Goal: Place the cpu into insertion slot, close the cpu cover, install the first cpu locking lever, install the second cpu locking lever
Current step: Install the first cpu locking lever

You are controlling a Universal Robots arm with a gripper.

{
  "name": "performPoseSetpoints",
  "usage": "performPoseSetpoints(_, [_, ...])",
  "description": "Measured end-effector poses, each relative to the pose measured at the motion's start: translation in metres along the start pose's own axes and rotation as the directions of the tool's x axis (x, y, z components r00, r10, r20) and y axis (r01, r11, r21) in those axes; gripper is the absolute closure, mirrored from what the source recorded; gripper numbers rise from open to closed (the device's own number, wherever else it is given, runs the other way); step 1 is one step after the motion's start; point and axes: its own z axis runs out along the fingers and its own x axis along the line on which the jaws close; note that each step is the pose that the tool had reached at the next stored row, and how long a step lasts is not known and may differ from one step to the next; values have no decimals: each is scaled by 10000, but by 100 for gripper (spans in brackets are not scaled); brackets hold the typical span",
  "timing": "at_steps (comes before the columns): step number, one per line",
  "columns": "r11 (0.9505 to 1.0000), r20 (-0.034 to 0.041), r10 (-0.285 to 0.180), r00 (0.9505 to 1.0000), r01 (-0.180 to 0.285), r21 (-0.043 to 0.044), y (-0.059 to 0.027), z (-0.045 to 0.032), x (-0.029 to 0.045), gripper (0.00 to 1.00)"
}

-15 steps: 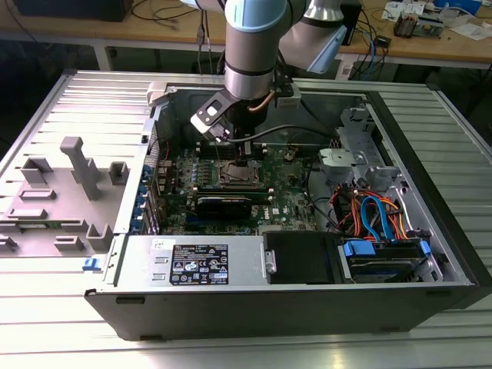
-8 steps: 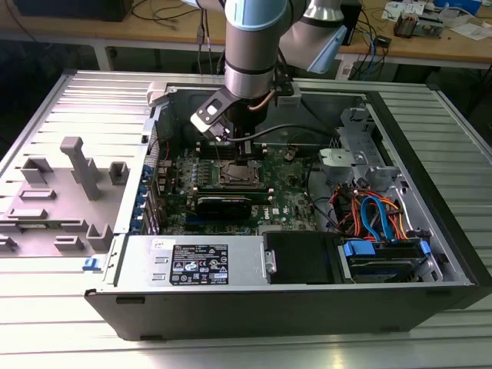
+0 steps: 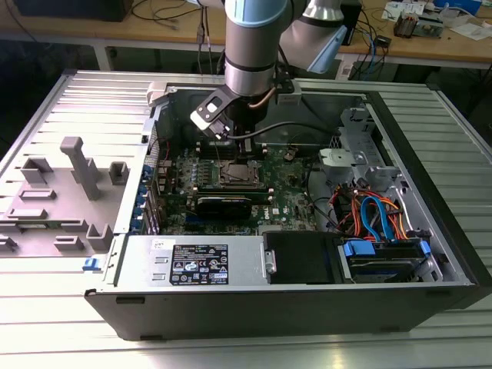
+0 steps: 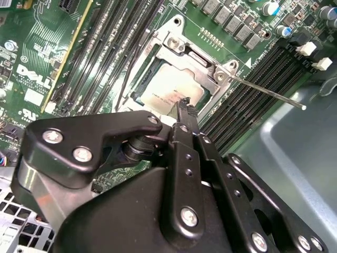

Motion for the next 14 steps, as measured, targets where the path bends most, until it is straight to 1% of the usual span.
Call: performPoseSetpoints(14, [10000,-1,0,10000,0,-1,0,-80,3,89])
